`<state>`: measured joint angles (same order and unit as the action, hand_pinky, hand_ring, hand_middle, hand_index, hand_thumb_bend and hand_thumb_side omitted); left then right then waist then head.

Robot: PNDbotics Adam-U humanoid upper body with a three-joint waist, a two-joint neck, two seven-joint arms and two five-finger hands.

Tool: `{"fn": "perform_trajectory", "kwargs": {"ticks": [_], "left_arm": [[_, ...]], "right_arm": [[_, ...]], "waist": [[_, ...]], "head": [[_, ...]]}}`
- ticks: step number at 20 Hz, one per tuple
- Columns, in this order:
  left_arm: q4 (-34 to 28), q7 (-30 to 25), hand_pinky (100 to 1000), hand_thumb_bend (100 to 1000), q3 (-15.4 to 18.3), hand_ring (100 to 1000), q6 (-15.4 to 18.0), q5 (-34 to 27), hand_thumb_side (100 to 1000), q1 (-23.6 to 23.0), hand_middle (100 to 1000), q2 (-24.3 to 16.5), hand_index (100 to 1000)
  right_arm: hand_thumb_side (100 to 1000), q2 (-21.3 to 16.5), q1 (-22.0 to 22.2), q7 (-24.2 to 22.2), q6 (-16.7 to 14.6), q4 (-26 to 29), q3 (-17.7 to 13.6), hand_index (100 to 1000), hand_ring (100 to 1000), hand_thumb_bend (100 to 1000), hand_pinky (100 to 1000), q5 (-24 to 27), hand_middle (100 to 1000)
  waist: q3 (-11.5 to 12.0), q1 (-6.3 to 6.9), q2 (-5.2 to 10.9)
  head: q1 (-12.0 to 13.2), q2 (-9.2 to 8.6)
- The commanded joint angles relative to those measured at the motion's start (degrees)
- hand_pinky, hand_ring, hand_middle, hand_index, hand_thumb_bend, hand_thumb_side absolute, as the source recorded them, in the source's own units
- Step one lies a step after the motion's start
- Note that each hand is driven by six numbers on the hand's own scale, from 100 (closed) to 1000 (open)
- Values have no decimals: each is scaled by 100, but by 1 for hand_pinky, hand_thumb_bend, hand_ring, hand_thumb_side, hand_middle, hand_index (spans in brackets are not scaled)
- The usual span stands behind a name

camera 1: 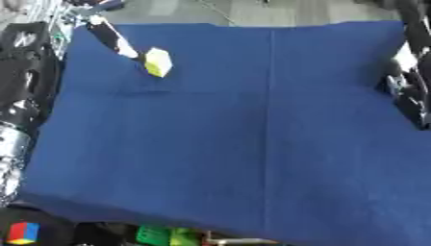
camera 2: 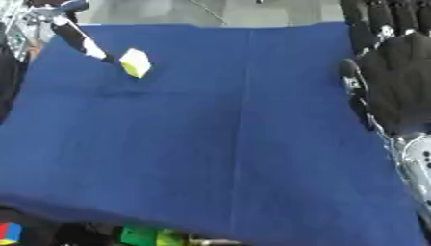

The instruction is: Pick up the objects with one hand, pass them to the other hand, and then place them into the box on the other side of the table.

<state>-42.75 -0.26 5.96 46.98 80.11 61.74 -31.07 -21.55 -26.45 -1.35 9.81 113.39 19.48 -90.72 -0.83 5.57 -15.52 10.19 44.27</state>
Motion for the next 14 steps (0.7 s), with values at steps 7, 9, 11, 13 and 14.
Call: {"fn": "perform_trajectory", "kwargs": {"ticks": [7, 9, 11, 13, 14], "left_arm": [[669, 564, 833, 614, 476, 768, -798, 849, 390, 198, 781, -374, 867], [808, 727, 829, 572, 454, 759, -966, 1017, 375, 192, 772, -328, 858], [963, 882, 826, 542, 426, 759, -1131, 1182, 364, 187, 763, -276, 848], [1126, 1008, 823, 521, 399, 751, -1297, 1343, 362, 184, 762, -227, 841], [1213, 1045, 823, 516, 381, 750, -1370, 1408, 363, 184, 761, -203, 840]], "right_arm": [[100, 140, -72, 188, 225, 121, 8, 1000, 972, 309, 944, 323, 993], [100, 147, -69, 195, 231, 121, 11, 1000, 973, 310, 942, 346, 993], [100, 152, -59, 188, 242, 121, 12, 1000, 973, 312, 939, 378, 993], [100, 155, -48, 179, 256, 121, 9, 1000, 974, 312, 937, 410, 993], [100, 156, -45, 179, 262, 121, 8, 1000, 974, 300, 936, 427, 993]], "waist": [[-128, -48, -44], [-127, -54, -47], [-129, -64, -45], [-130, -74, -40], [-131, -79, -38]], "head": [[-26, -15], [-23, -15], [-9, -15], [11, -15], [20, -15]]}}
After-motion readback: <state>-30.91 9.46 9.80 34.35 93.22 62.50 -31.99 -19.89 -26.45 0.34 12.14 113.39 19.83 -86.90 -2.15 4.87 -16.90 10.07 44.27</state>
